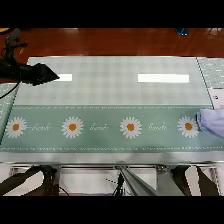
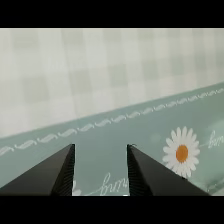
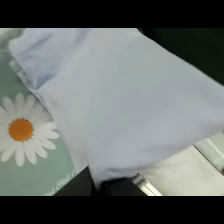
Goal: Fold the shirts.
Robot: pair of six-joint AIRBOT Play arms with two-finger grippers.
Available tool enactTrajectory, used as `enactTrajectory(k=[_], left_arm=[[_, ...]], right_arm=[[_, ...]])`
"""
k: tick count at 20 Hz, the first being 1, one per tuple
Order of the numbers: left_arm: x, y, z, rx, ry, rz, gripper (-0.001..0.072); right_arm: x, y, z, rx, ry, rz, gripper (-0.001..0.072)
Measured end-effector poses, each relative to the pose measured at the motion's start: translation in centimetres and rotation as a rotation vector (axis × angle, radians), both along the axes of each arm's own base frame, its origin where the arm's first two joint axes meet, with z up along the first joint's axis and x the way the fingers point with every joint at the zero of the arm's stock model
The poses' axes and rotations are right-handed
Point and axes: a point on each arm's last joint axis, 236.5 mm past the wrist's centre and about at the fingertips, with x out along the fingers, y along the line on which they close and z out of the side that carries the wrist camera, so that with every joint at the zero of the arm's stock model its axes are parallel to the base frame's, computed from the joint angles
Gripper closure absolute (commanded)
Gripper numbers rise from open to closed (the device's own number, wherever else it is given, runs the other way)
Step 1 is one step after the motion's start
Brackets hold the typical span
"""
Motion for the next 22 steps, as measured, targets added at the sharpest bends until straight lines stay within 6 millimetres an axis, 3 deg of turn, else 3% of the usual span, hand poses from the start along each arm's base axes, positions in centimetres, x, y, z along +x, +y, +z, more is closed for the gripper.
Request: enactTrajectory(k=[5,11,16,17,18,19,22], left_arm=[[2.5,1.2,0.2,0.030,-0.084,0.062,0.0323],[4.8,4.4,-1.5,0.157,-0.127,0.122,0.0323],[5.4,6.7,-3.6,0.263,-0.110,0.128,0.0323],[5.4,6.9,-4.0,0.274,-0.106,0.128,0.0323],[5.6,7.1,-4.2,0.283,-0.106,0.131,0.0323],[5.7,7.3,-4.3,0.290,-0.109,0.133,0.0323],[6.1,7.6,-4.7,0.302,-0.111,0.139,0.0323]], right_arm=[[-8.1,-0.6,-3.6,0.039,0.283,-0.147,0.0694],[-16.7,-0.7,-6.0,0.049,0.555,-0.309,0.0694],[-21.3,0.0,-6.5,0.068,0.684,-0.396,0.0692],[-22.0,0.3,-6.5,0.080,0.705,-0.406,0.0613],[-22.5,0.6,-6.6,0.089,0.720,-0.417,0.0424],[-23.0,0.7,-6.6,0.095,0.736,-0.421,0.0285],[-23.5,1.0,-6.7,0.107,0.749,-0.429,0.0274]])
